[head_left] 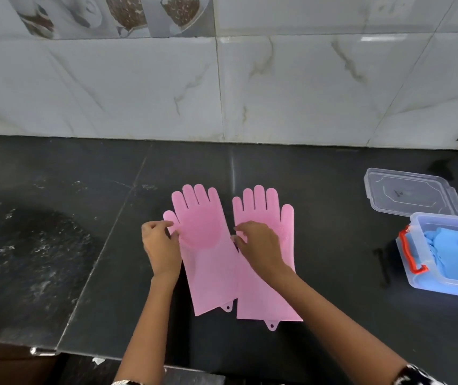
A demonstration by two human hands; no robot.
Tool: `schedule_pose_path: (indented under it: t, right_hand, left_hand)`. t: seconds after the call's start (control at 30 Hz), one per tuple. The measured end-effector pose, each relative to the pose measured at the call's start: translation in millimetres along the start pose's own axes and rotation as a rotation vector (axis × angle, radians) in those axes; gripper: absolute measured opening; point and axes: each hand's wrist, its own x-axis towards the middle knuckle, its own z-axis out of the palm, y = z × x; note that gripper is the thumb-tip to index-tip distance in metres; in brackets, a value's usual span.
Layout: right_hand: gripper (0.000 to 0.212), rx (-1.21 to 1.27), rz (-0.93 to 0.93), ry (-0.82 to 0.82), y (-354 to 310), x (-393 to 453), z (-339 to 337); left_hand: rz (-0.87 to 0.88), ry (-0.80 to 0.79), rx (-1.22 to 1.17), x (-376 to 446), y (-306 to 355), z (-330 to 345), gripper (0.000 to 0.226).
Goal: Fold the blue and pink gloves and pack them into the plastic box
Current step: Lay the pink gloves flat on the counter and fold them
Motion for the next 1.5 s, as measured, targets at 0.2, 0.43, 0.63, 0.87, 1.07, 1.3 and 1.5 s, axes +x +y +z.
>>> schedule_pose_path:
  t: [0.2,0.43,0.63,0.87,1.07,1.3,1.5]
  right_hand:
    - [0.021,-0.04,0.076,-0.066,-18.8,19.2,34.5]
    - [0.017,-0.001,0.119,0.008,-27.8,27.2,43.5]
    - [0.013,0.174,0.113,0.002,-40.2,31.7,42.3]
    - [0.019,0.325,0.06,0.062,-42.5,23.9,-10.1]
    - [0.021,0.441,0.144,0.112,-13.4,-1.2,-85.5]
    - [0.025,0.553,0.168,0.234,10.0,-28.2,-143.8]
    - [0.029,0.435,0.195,0.388,41.4,-36.2,-180.0]
  left_hand:
    - [-0.08,-0.098,-0.041,12.1,-6.4,0.5,0.015]
    - [-0.099,-0.039,-0.113,20.4,-10.2,1.7,0.016]
    - [-0.138,-0.018,-0.193,33.5,-18.0,-14.5,0.017]
    - [-0.084,-0.035,-0.48,36.0,17.4,-39.5,0.02]
    - [0.023,-0.204,-0.664,18.3,92.4,-39.2,0.016]
    - [0.14,-0.333,-0.727,-11.3,163.8,-27.9,0.016]
    - [0.173,-0.46,-0.793,-37.4,210.0,13.1,0.017]
